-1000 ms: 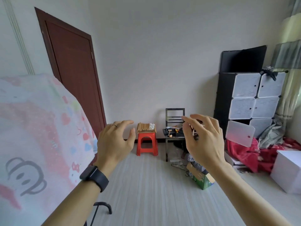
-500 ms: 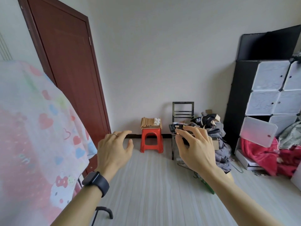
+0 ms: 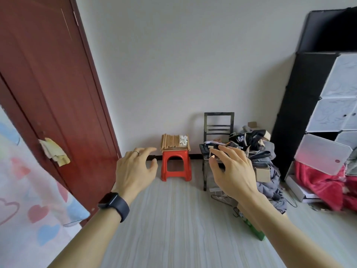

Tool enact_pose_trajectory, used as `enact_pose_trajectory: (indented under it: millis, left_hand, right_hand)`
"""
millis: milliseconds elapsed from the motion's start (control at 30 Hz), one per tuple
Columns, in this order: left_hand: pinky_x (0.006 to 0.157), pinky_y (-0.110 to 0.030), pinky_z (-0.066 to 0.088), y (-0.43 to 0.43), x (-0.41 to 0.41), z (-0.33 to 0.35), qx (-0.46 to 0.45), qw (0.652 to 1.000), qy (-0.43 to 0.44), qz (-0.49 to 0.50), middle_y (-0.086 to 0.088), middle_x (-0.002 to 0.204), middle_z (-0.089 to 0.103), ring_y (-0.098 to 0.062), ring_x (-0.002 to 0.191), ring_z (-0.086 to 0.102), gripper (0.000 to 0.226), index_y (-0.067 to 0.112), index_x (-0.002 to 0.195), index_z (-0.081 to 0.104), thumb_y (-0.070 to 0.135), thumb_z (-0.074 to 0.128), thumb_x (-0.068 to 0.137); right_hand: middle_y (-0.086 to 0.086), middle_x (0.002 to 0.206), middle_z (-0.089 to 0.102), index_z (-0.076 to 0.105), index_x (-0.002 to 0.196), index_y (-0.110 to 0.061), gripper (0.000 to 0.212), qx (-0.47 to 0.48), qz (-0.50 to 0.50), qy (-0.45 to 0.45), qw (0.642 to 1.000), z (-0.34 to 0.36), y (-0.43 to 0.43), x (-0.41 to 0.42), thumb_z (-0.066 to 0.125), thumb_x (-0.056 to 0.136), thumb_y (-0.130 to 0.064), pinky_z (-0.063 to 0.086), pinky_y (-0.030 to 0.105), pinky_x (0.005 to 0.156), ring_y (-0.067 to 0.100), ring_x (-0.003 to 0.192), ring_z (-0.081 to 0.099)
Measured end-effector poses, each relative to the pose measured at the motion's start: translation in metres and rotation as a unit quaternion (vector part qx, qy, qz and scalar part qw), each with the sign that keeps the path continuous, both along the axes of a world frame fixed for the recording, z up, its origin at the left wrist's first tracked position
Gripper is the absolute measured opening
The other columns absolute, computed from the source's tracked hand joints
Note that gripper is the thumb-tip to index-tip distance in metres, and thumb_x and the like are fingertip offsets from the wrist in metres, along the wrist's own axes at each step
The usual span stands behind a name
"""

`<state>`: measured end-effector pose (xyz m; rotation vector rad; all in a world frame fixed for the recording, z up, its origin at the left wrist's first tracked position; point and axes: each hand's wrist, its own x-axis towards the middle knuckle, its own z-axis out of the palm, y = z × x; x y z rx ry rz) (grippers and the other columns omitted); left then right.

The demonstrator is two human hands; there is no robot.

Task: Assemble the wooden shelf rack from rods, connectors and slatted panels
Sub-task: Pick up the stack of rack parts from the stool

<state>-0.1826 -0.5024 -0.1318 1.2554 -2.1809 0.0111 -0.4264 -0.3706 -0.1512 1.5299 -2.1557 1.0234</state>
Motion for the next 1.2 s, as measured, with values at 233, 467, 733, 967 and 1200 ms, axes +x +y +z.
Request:
enact_pose_trajectory:
  millis: [233, 467, 733, 967, 1200]
  left_hand:
    - [0.092, -0.038, 0.047, -0.125, -0.086, -0.026, 0.028, 1.000, 0.001, 0.005, 0.004, 0.125, 0.066, -0.025, 0.113, 0.060, 0.036, 0.035, 0.130, 0.062, 0.034, 0.059, 0.094]
    - [0.091, -0.041, 0.051, -0.233, -0.160, -0.059, 0.082, 0.997, 0.000, 0.011, 0.003, 0.126, 0.065, -0.024, 0.114, 0.061, 0.037, 0.033, 0.132, 0.061, 0.034, 0.058, 0.095]
    - [0.082, -0.042, 0.054, -0.371, -0.214, -0.124, 0.152, 0.988, -0.018, 0.008, -0.002, 0.121, 0.067, -0.028, 0.109, 0.062, 0.038, 0.034, 0.132, 0.059, 0.034, 0.058, 0.095]
    - [0.082, -0.037, 0.052, -0.518, -0.259, -0.159, 0.205, 0.978, -0.029, -0.008, 0.001, 0.126, 0.066, -0.026, 0.113, 0.061, 0.037, 0.034, 0.133, 0.058, 0.034, 0.058, 0.096]
    - [0.084, -0.034, 0.050, -0.648, -0.306, -0.179, 0.270, 0.962, -0.043, -0.025, 0.003, 0.126, 0.064, -0.023, 0.117, 0.058, 0.036, 0.037, 0.133, 0.056, 0.034, 0.056, 0.098]
  right_hand:
    - [-0.009, 0.140, 0.062, 0.066, 0.133, -0.032, 0.036, 0.032, 0.006, -0.070, 0.997, -0.027, -0.121, -0.084, 0.058, 0.099, -0.038, 0.039, 0.041, 0.109, 0.018, 0.138, 0.044]
    - [-0.010, 0.137, 0.063, 0.065, 0.134, -0.030, 0.036, 0.074, 0.020, -0.126, 0.989, -0.053, -0.226, -0.168, 0.057, 0.100, -0.036, 0.040, 0.043, 0.109, 0.021, 0.136, 0.045]
    - [-0.011, 0.136, 0.063, 0.063, 0.136, -0.031, 0.038, 0.145, 0.022, -0.160, 0.976, -0.097, -0.361, -0.228, 0.054, 0.101, -0.039, 0.041, 0.043, 0.109, 0.019, 0.136, 0.044]
    - [-0.010, 0.138, 0.062, 0.060, 0.138, -0.034, 0.039, 0.217, 0.003, -0.178, 0.960, -0.130, -0.492, -0.263, 0.052, 0.101, -0.043, 0.044, 0.043, 0.109, 0.019, 0.136, 0.044]
    - [-0.012, 0.136, 0.062, 0.059, 0.137, -0.036, 0.038, 0.239, -0.018, -0.245, 0.939, -0.148, -0.611, -0.297, 0.052, 0.101, -0.042, 0.045, 0.041, 0.106, 0.018, 0.133, 0.046]
